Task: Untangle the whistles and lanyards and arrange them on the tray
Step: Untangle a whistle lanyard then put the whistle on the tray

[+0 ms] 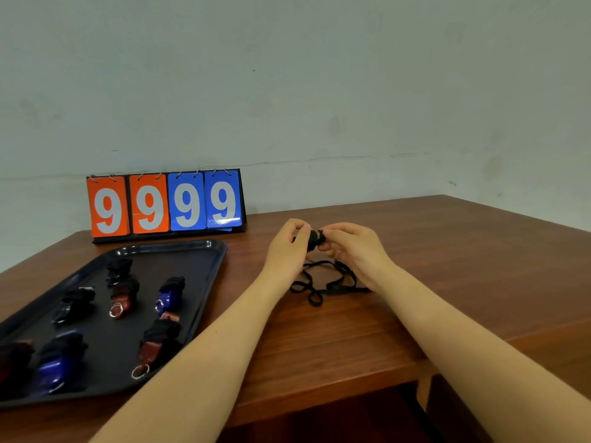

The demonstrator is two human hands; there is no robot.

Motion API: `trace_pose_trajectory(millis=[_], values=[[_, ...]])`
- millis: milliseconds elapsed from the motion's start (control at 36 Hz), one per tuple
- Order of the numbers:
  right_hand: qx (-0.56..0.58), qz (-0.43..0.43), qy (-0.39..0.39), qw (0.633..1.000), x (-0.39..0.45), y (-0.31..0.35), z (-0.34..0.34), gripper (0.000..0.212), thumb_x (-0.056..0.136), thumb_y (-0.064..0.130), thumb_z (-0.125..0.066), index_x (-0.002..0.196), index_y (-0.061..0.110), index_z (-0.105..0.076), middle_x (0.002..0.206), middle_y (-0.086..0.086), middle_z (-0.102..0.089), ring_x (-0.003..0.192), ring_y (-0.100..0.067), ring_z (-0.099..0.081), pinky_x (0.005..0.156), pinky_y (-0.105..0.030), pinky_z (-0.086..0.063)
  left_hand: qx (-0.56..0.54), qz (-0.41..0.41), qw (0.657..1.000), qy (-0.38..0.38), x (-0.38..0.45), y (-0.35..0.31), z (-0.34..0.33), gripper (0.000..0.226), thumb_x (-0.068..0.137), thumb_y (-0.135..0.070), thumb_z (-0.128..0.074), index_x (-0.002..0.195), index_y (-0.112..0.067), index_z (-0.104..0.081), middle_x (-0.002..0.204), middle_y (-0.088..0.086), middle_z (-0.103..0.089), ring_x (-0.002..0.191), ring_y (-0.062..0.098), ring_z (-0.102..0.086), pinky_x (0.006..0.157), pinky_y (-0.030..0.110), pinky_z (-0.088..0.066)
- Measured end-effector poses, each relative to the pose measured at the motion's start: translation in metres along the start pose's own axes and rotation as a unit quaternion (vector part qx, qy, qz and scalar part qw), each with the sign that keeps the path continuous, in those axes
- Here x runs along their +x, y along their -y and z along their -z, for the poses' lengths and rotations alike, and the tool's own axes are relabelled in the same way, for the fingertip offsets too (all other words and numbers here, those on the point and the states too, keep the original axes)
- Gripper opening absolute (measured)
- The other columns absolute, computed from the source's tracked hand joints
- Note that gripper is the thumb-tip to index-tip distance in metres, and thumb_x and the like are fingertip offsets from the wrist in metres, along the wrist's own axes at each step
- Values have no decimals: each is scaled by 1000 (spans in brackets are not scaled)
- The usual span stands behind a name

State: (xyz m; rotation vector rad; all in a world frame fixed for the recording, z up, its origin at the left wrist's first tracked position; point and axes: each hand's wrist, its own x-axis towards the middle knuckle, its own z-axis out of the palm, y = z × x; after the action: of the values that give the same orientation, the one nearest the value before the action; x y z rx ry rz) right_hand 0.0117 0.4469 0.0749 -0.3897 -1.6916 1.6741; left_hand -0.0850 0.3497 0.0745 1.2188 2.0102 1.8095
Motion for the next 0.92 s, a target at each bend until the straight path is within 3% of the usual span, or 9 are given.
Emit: trace_pose_trajectory(millis=[167, 306, 472, 778, 917], values=[[47, -19, 20, 998, 1, -1, 2, 20, 91, 10, -61, 104, -5, -67, 83, -13, -67, 77, -18, -63, 71, -26, -53, -107, 70, 991, 39, -3, -2, 0, 17, 100, -32, -46, 103, -18, -56, 73, 5, -54, 48, 6, -43, 42, 18, -34], [59, -12, 27, 998, 0, 0, 2, 22, 93, 9, -60, 107, -6, -67, 85, -13, -67, 77, -17, -62, 72, -24, -53, -191, 105, 974, 61, -5, -2, 1, 23, 93, -32, -61, 104, -13, -57, 72, 4, -53, 47, 6, -41, 40, 18, -33], [41, -4, 15, 999, -1, 0, -2, 18, 91, 10, -62, 103, -2, -69, 88, -15, -69, 80, -19, -65, 74, -27, -53, -248, 149, 955, 59, -5, -4, 3, 24, 95, -29, -57, 111, -11, -56, 71, 4, -51, 45, 6, -37, 40, 17, -30], [-66, 23, -21, 997, -1, 1, -5, 10, 90, 3, -59, 93, 4, -69, 76, -11, -72, 70, -16, -68, 63, -21, -52, -211, 125, 969, 41, -3, -1, 4, 20, 97, -28, -54, 109, -12, -56, 69, 4, -50, 43, 6, -35, 38, 18, -28], [-93, 36, -27, 995, 0, 3, -6, 11, 90, 2, -58, 91, 8, -68, 72, -7, -69, 67, -13, -65, 62, -21, -51, -252, 165, 952, 49, -2, -3, 4, 20, 95, -29, -55, 106, -13, -57, 61, 1, -47, 42, 7, -28, 36, 17, -22]])
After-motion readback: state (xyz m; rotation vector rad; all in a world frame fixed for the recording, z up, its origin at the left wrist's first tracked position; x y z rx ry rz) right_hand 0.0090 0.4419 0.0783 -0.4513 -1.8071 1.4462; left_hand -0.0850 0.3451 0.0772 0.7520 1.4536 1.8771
